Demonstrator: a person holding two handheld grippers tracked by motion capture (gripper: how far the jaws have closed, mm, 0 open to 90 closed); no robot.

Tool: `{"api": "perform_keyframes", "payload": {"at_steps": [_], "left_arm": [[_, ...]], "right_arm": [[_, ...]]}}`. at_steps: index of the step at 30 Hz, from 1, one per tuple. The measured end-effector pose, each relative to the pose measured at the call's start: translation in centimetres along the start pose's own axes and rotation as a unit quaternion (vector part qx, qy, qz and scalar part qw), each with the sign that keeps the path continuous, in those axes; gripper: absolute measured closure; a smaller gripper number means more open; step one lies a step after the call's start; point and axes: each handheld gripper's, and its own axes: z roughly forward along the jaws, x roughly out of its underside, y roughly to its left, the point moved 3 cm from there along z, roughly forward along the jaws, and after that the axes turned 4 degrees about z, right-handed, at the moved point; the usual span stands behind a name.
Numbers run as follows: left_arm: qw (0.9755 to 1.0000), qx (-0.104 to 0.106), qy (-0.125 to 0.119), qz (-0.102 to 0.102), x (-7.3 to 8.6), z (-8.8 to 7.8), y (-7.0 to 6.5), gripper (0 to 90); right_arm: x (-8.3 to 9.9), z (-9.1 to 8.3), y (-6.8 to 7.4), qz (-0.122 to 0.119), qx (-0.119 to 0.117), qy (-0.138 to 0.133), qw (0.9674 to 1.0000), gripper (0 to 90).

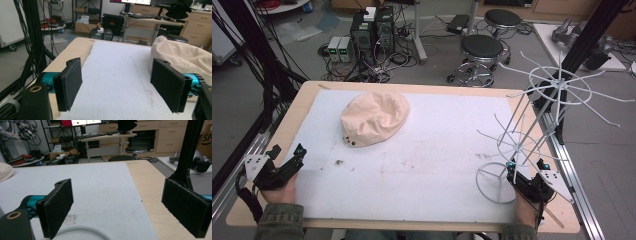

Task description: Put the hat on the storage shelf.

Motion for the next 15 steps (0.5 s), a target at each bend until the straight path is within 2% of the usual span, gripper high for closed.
{"api": "perform_keyframes", "payload": {"at_steps": [15], "left_arm": [[0.9999, -0.002, 0.003, -0.011, 0.08, 0.05, 0.22, 25.1]], "right_arm": [[0.06, 0.08, 0.10, 0.000, -0.001, -0.001, 1.0000, 9.4]]}}
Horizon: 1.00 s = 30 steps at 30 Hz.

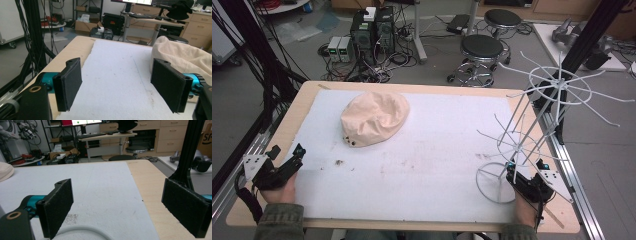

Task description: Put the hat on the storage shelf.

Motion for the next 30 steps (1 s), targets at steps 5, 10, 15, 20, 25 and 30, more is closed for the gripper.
{"api": "perform_keyframes", "payload": {"at_steps": [5, 10, 15, 20, 25, 30], "left_arm": [[1.0000, -0.002, 0.000, 0.001, 0.0, 0.0, 0.0, 25.1], [1.0000, -0.001, -0.002, 0.005, 0.0, 0.0, -0.2, 25.1], [1.0000, 0.003, 0.000, 0.003, -0.1, 0.2, -0.3, 25.1], [0.9998, 0.020, 0.001, 0.009, -0.9, 0.6, -0.9, 23.2], [0.9992, 0.037, -0.001, 0.016, -2.0, 1.3, -1.7, 23.0], [0.9993, 0.024, 0.016, 0.024, -2.8, 2.5, -2.4, 24.6]], "right_arm": [[0.0, 0.0, 0.0, 0.006, 0.001, -0.002, 1.0000, 9.4], [0.0, -0.1, 0.0, 0.005, 0.000, 0.001, 1.0000, 9.4], [-0.2, -0.2, 0.1, 0.007, 0.002, -0.003, 1.0000, 9.4], [-0.3, -0.2, 0.3, 0.003, 0.000, -0.002, 1.0000, 9.4], [-0.4, -0.2, 0.3, -0.001, 0.001, -0.004, 1.0000, 9.4], [-0.4, -0.2, 0.3, -0.002, 0.000, 0.000, 1.0000, 9.4]]}}
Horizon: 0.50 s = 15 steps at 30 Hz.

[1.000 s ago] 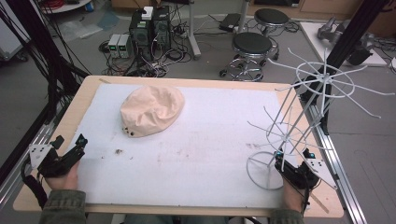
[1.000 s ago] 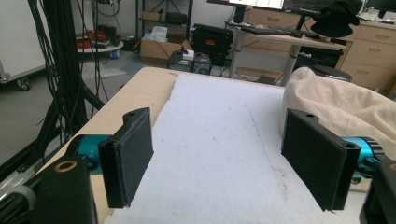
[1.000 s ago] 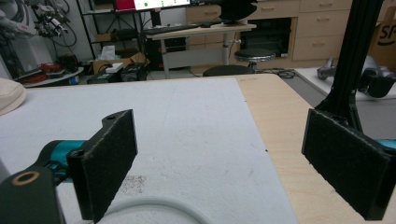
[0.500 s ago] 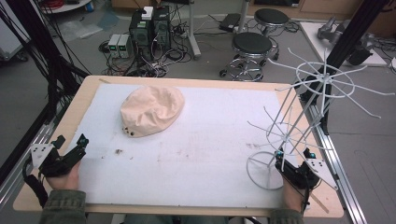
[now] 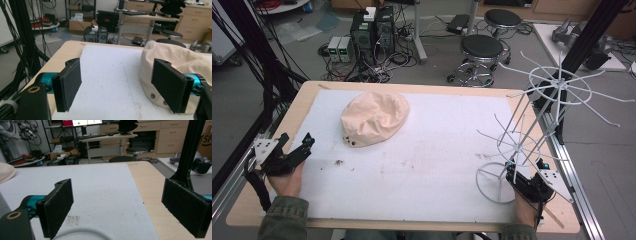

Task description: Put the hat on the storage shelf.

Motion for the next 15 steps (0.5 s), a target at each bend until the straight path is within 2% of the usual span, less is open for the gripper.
{"api": "perform_keyframes", "payload": {"at_steps": [4, 6, 8, 10, 15], "left_arm": [[0.9999, 0.014, -0.004, -0.007, -1.2, 1.0, -0.6, 24.7], [0.9998, 0.018, -0.004, -0.002, -1.8, 1.5, -0.9, 24.7], [0.9997, 0.018, 0.001, 0.017, -2.8, 2.2, -1.5, 24.8], [0.9996, 0.020, 0.002, 0.021, -3.2, 2.5, -1.8, 25.2], [0.9986, 0.043, 0.001, 0.032, -5.2, 3.7, -2.8, 25.9]], "right_arm": [[0.0, 0.0, -0.1, -0.003, 0.000, -0.002, 1.0000, 9.4], [0.0, -0.1, -0.2, -0.003, 0.000, -0.002, 1.0000, 9.4], [0.0, -0.1, -0.1, -0.002, 0.000, -0.001, 1.0000, 9.4], [0.0, -0.1, -0.1, -0.004, 0.000, -0.002, 1.0000, 9.4], [-0.1, -0.1, -0.1, -0.003, -0.001, -0.002, 1.0000, 9.4]]}}
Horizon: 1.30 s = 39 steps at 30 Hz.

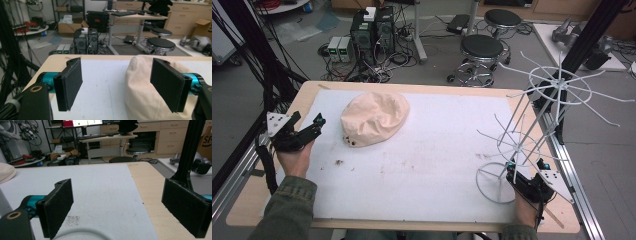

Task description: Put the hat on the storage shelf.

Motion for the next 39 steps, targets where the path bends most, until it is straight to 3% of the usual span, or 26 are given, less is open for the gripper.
{"api": "perform_keyframes", "payload": {"at_steps": [4, 8, 14, 21, 29, 32, 39], "left_arm": [[0.9997, 0.019, -0.016, 0.002, -1.3, 0.5, -0.7, 26.0], [0.9993, 0.032, -0.017, 0.009, -2.1, 1.1, -1.5, 26.2], [0.9979, 0.064, -0.003, 0.008, -3.8, 3.0, -2.8, 26.2], [0.9966, 0.081, 0.002, 0.017, -5.1, 4.5, -4.5, 26.2], [0.9921, 0.123, 0.013, 0.021, -6.3, 6.9, -6.6, 26.1], [0.9906, 0.136, 0.010, 0.012, -6.4, 7.9, -7.3, 26.2], [0.9865, 0.160, 0.026, 0.023, -6.7, 9.9, -9.2, 26.2]], "right_arm": [[0.0, 0.0, 0.0, -0.002, -0.001, 0.000, 1.0000, 9.4], [0.0, 0.0, 0.0, -0.003, 0.000, 0.000, 1.0000, 9.4], [0.0, 0.0, 0.0, -0.004, -0.001, 0.000, 1.0000, 9.3], [0.1, 0.0, 0.0, -0.003, -0.004, 0.007, 1.0000, 9.4], [0.2, 0.1, 0.0, -0.002, -0.004, 0.008, 1.0000, 9.4], [0.2, 0.1, 0.0, -0.002, -0.004, 0.008, 1.0000, 9.4], [0.2, 0.1, 0.0, 0.001, -0.004, 0.008, 1.0000, 9.3]]}}
